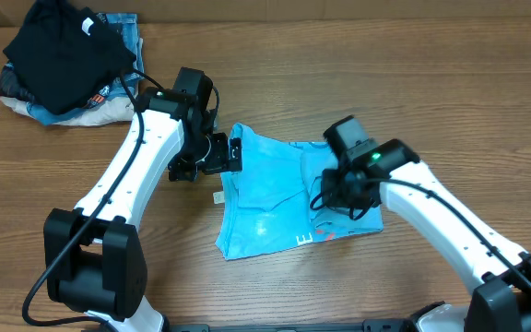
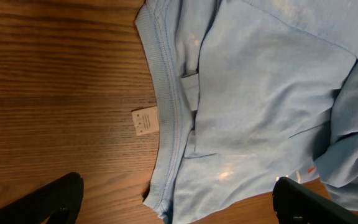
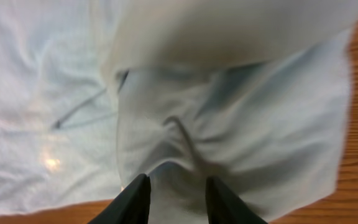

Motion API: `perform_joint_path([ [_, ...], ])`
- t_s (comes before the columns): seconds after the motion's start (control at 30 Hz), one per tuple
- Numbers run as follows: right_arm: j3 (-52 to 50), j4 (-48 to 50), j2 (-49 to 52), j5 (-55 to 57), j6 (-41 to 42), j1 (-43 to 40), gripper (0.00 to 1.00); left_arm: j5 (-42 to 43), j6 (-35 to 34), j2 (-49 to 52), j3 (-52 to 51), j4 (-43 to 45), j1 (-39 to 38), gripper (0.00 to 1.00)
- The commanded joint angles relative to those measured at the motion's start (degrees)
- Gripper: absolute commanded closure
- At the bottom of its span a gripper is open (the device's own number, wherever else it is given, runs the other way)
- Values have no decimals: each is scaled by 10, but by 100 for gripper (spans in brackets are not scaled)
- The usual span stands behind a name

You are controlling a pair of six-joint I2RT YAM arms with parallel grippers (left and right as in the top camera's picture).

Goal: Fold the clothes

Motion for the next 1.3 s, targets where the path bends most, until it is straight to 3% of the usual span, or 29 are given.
perform_joint_path([
  [0.0,57,-1,-3,5,19,-32,60,-3,11,-2,-3,-3,1,0],
  [0.07,62,5,-3,0,18,-42,57,-3,10,-2,-3,-3,1,0],
  [0.2,52,18,3,-6,6,-49,76,-3,10,-2,-3,0,1,0],
  [0.4,22,67,42,-85,1,-49,96,-3,10,-2,-3,2,1,0],
  [0.63,19,150,125,-205,-16,-49,96,-3,10,-2,-3,1,1,0],
  [0.97,20,213,183,-174,-20,-103,96,-3,10,-2,-3,-5,1,0],
  [1.27,154,-8,137,-186,-98,-179,96,-3,10,-2,-3,-2,1,0],
])
